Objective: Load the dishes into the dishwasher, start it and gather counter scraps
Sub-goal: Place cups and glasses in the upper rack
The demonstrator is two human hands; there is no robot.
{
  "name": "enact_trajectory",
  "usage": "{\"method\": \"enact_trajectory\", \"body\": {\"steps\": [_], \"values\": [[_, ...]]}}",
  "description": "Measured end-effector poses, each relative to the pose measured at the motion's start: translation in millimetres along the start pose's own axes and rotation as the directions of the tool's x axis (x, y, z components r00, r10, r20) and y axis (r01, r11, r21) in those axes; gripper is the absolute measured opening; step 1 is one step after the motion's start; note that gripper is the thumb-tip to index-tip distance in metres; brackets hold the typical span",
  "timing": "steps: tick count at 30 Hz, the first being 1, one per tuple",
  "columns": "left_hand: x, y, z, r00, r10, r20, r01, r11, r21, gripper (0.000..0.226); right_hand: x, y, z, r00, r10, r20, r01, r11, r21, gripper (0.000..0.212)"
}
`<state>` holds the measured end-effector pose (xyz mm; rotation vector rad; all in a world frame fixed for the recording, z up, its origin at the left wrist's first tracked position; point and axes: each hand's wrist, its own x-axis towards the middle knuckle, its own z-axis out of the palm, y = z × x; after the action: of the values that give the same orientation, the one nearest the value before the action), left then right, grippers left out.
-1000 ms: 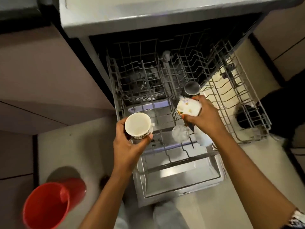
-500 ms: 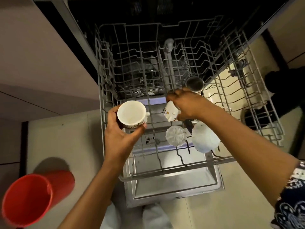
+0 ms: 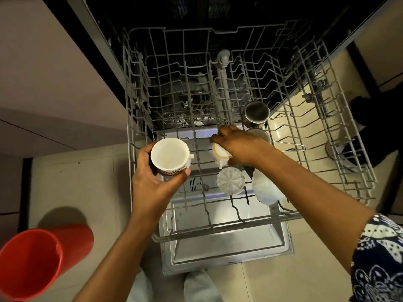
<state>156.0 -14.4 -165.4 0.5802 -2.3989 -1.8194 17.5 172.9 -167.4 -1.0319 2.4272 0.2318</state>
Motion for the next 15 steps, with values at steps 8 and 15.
{"method": "enact_trajectory", "body": {"steps": [8, 15], "values": [[-2.4, 5.7, -0.5, 1.000, 0.022, 0.001, -0.022, 1.000, -0.002, 0.080, -7.9, 8.1, 2.8, 1.000, -0.013, 0.020, 0.013, 1.000, -0.010, 0.088], [-17.9, 18.2, -20.0, 0.994, 0.109, 0.015, -0.109, 0.993, 0.032, 0.075, -75.4, -34.8, 18.9, 0.906, 0.406, -0.118, -0.310, 0.827, 0.469, 0.059]]}}
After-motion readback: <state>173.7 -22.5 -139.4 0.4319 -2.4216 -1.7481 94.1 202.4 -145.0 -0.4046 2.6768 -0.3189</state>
